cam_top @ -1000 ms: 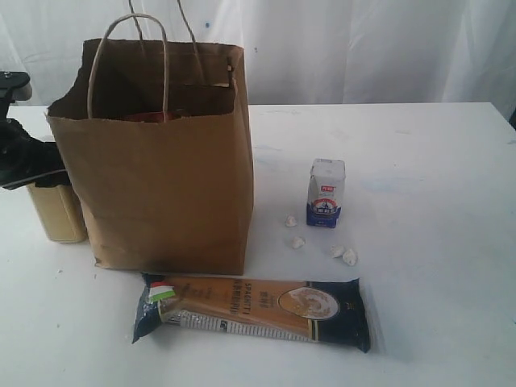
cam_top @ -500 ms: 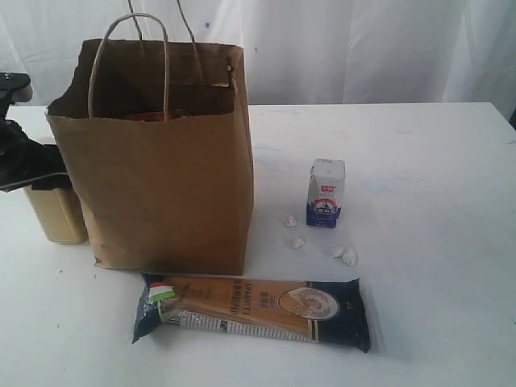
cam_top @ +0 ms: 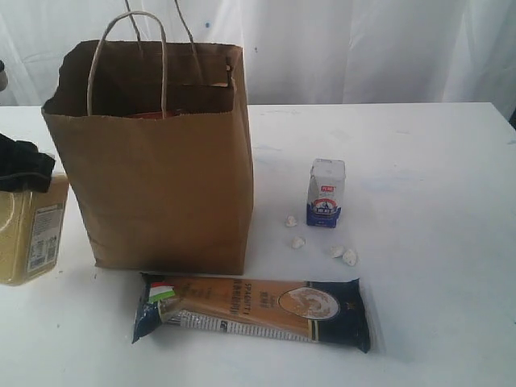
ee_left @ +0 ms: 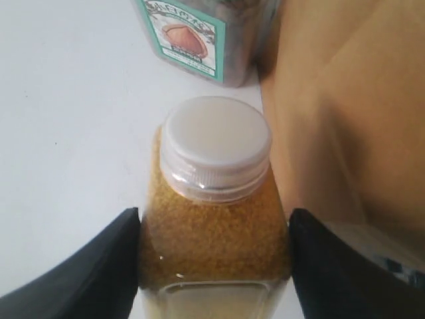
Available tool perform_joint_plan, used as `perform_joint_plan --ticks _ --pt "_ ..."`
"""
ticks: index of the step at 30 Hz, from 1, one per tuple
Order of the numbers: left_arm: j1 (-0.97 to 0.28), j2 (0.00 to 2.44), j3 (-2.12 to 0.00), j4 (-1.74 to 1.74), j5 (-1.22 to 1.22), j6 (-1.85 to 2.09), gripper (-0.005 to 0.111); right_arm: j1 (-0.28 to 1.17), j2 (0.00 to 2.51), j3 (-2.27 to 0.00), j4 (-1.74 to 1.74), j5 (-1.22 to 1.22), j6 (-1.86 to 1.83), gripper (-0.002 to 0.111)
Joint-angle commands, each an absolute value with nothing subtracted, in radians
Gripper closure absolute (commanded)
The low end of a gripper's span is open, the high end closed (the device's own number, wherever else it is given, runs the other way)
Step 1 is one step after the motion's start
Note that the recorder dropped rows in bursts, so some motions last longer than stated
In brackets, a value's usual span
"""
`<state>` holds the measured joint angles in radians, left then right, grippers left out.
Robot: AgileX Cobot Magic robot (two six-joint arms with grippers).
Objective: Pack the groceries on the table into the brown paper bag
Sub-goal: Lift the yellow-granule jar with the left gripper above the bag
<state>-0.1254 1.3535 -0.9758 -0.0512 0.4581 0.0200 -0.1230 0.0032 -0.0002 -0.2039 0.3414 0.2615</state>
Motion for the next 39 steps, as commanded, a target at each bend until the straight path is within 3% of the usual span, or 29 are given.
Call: perform_joint_plan --ticks 1,24,33,39 --pt "-0.129 1.303 -0.978 -0.042 0.527 0.023 0.107 -0.128 0.0 0.0 -0.208 0.337 0.267 0.108" --pt "-0.129 1.047 -0.997 -0.017 0.627 0.023 0.107 -0.128 0.0 0.0 -0.208 0.337 0.267 0.108" --pt "-0.129 0.989 -1.185 -0.068 0.608 0.018 0.107 -0.128 0.0 0.0 -0.208 0.337 0.267 0.108" --pt "-0.129 0.989 -1.313 -0.376 0.468 0.068 0.107 -0.128 0.0 0.0 -0.208 0.337 0.267 0.108"
